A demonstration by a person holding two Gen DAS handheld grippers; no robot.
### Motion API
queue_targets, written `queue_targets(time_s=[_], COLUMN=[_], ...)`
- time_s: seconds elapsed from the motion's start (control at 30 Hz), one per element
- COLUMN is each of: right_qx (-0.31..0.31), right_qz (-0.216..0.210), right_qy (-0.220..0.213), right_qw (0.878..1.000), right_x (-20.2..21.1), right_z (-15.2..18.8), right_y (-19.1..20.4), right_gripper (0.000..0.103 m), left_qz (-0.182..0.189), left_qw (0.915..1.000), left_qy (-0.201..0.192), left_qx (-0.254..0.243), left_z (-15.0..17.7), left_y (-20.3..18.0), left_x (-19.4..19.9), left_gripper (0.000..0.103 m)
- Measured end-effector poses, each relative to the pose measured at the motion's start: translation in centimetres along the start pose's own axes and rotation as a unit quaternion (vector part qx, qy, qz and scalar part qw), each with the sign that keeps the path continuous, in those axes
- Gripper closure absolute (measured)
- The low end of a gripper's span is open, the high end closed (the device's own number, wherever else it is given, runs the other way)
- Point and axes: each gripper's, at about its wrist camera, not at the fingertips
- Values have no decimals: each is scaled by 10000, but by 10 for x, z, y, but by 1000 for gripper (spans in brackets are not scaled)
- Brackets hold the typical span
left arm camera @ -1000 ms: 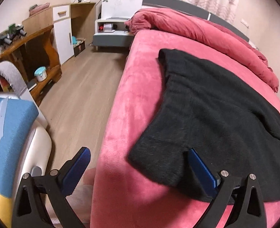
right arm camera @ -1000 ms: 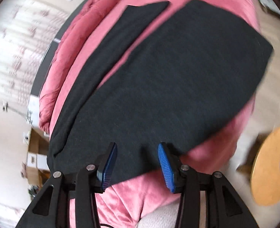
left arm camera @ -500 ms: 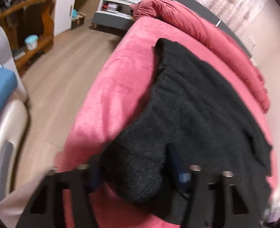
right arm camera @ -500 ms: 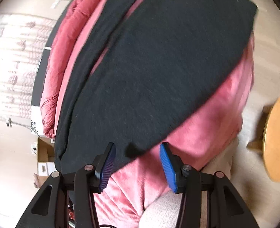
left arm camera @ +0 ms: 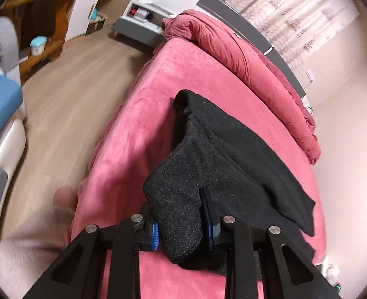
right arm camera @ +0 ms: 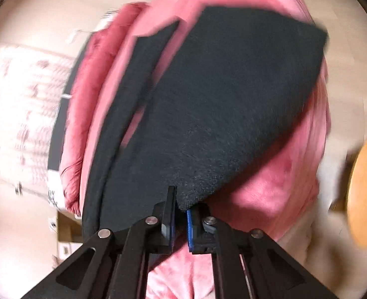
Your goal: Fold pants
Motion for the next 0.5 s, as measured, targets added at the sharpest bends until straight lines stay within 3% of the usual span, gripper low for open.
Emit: queue_targets(time_s=[0.13,0.27,0.3,0.37,0.4,0.5], right_qx=[152,262,231,111,-29,-659], right_qz=[-273,64,210,548,482,36], right_qy=[-241,313,594,958,1028,720], right_qw=[9992,9991,9977,9938,9935,9952], right_x=[39,12,-3,-20,-24,-11], right_z=[-10,-4,0,10,13,21], right_y=[8,-8,-18,-33,-40,-59], right_gripper=[97,97,93,87,77,64], left_qz=[-193,-507,-578,-833,-859,-783], left_qw=[9998,9985,9980,9962,9960,9965], left_qy=[33,212,252,254,254,-9], left_qx=[32,30,-14,-45,58,302], left_z=[1,14,17,20,19,11], left_y=[20,40,40,44,47,59], left_x=[0,-25,-29,-35,-34,-13], left_gripper=[76,75,72,56,47,42])
Point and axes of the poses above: each gripper's, at about its wrist camera, not at the fingertips, and x roughly against the way its jaws point, y to its left, z to its underside, and after that the axes turned 14 degrees about x, right-handed
